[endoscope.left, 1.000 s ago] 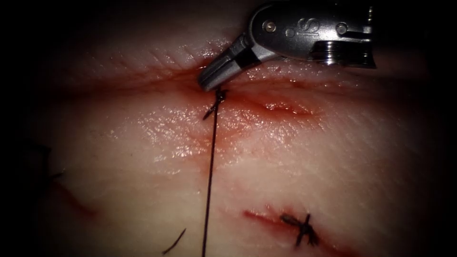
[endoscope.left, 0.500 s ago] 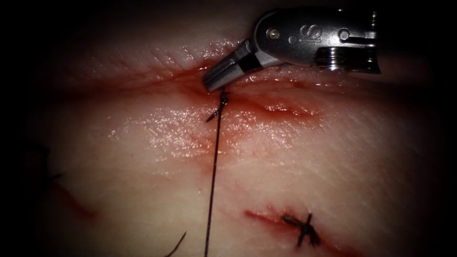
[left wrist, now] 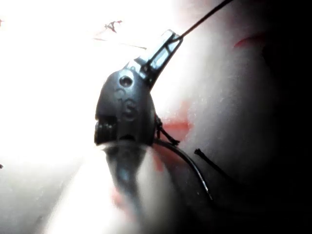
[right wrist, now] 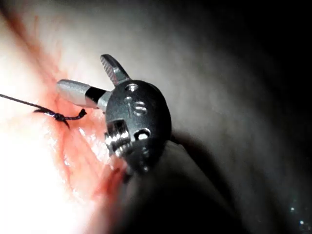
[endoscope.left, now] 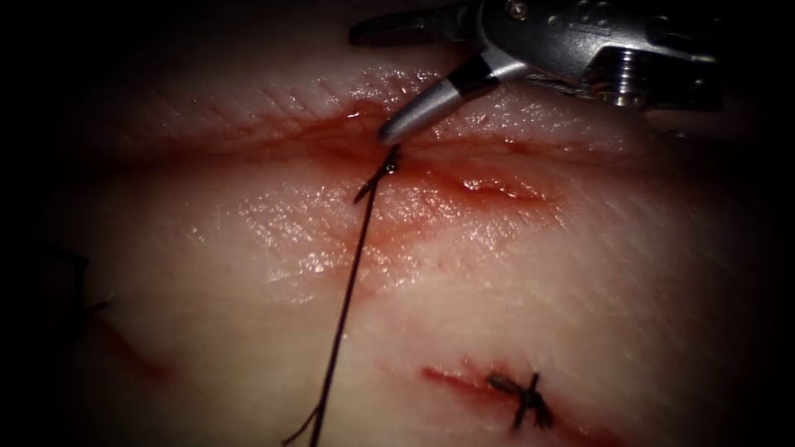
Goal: Wound Closure
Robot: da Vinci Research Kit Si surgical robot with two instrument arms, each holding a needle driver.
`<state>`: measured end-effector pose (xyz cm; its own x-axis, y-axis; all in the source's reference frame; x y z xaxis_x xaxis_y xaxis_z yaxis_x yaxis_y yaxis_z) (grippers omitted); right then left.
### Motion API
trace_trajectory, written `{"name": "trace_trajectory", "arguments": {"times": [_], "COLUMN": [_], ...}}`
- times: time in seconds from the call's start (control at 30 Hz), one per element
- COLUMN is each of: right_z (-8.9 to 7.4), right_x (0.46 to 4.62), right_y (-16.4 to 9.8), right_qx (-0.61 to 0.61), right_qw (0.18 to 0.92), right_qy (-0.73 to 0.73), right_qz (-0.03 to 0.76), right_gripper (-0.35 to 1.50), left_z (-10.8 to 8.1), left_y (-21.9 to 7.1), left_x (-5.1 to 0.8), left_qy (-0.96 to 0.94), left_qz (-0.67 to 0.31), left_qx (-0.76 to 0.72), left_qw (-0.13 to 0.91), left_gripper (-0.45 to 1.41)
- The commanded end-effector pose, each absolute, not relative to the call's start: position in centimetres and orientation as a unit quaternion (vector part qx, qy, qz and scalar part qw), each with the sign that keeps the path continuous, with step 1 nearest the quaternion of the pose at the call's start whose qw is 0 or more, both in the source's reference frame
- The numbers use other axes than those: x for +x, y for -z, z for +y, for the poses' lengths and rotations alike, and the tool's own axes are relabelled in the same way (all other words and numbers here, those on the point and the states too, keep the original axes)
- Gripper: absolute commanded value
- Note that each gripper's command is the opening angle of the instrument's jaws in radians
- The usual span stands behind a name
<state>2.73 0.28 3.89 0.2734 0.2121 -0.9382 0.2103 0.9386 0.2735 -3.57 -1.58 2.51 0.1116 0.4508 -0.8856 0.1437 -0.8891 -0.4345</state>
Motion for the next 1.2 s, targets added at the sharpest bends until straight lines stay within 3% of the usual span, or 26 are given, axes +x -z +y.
{"name": "trace_trajectory", "arguments": {"times": [0.03, 0.1, 0.13, 0.2, 0.23, 0.27, 0.53, 1.2], "right_z": [0.3, 0.4, 0.3, 0.3, 0.3, 0.2, -0.2, 0.0], "right_x": [2.72, 2.47, 2.31, 2.18, 2.07, 2.0, 2.17, 3.56], "right_y": [-3.9, -3.7, -3.7, -3.6, -3.6, -3.6, -3.7, -4.0], "right_qx": [0.171, 0.166, 0.151, 0.129, 0.108, 0.111, 0.065, 0.049], "right_qw": [0.772, 0.747, 0.748, 0.761, 0.776, 0.774, 0.766, 0.768], "right_qy": [-0.018, -0.062, -0.091, -0.123, -0.148, -0.141, -0.197, -0.119], "right_qz": [0.612, 0.641, 0.64, 0.624, 0.604, 0.607, 0.608, 0.628], "right_gripper": [1.26, 1.25, 1.09, 1.01, 0.73, -0.35, -0.35, -0.35], "left_z": [-1.5, -1.2, -1.1, -1.0, -0.8, -0.7, -0.2, 0.0], "left_y": [-2.5, -2.5, -2.5, -2.5, -2.5, -2.5, -2.7, -2.7], "left_x": [-3.58, -3.48, -3.45, -3.42, -3.4, -3.38, -3.3, -3.04], "left_qy": [-0.636, -0.646, -0.649, -0.653, -0.658, -0.66, -0.662, -0.642], "left_qz": [-0.2, -0.188, -0.184, -0.183, -0.183, -0.184, -0.191, -0.319], "left_qx": [-0.736, -0.732, -0.73, -0.728, -0.724, -0.722, -0.722, -0.674], "left_qw": [0.119, 0.11, 0.106, 0.103, 0.098, 0.095, 0.063, -0.176], "left_gripper": [-0.45, -0.45, -0.45, -0.45, -0.45, -0.45, -0.45, -0.45]}}
